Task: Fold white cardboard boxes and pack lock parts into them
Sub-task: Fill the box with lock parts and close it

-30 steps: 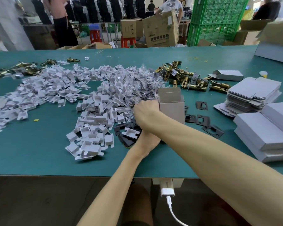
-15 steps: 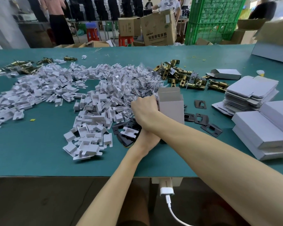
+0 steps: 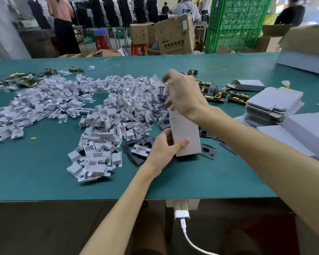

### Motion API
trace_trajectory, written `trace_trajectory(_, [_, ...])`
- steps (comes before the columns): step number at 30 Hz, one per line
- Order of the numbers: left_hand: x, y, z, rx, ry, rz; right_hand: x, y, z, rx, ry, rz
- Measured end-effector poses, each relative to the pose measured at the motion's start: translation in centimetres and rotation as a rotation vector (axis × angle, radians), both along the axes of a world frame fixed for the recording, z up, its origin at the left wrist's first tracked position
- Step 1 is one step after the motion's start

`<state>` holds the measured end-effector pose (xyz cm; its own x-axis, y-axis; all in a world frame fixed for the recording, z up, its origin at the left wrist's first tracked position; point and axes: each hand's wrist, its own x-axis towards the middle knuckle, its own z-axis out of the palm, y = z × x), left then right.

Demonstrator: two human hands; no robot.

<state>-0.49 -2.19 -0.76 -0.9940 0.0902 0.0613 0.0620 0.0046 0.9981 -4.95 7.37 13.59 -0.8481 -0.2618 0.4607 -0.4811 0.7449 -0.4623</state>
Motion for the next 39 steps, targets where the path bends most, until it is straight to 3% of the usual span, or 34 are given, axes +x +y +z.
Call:
trace_trajectory(2, [0.0,0.0,0.1,0.004,-0.002,-0.002,-0.2,1.9,0.2,-0.033,-0.053,0.012])
trace_trajectory(7, [0.2,0.0,0.3,0.042,0.003,-0.014,-0.9,5.0,-0.1,0.173,0.047,-0.057])
trace_trajectory(15, [0.2,-0.1,0.3,0.086,0.02,-0.04,-0.5,5.6,-1.4,0.245,-0.039,0.068])
trace_trajectory(19, [0.2,-0.2,0.3,0.093,0.02,-0.044,-0.4,5.5,-1.4,0.517,-0.088,0.101])
trace_trajectory(25, [0.2,-0.2,0.3,0.097,0.016,-0.04,0.4,5.4,-0.8,0.721,-0.142,0.089])
trace_trajectory(28, [0.2,-0.2,0.3,0.094,0.015,-0.043,0.7,5.5,-0.7,0.688,-0.158,0.085])
trace_trajectory(33, [0.2,-0.2,0.3,0.093,0.013,-0.041,1.1,5.6,-1.1,0.587,0.036,0.142])
trace_trajectory(39, [0.3,-0.2,0.2,0.103,0.011,-0.036,1.0,5.8,-2.1,0.726,-0.124,0.038])
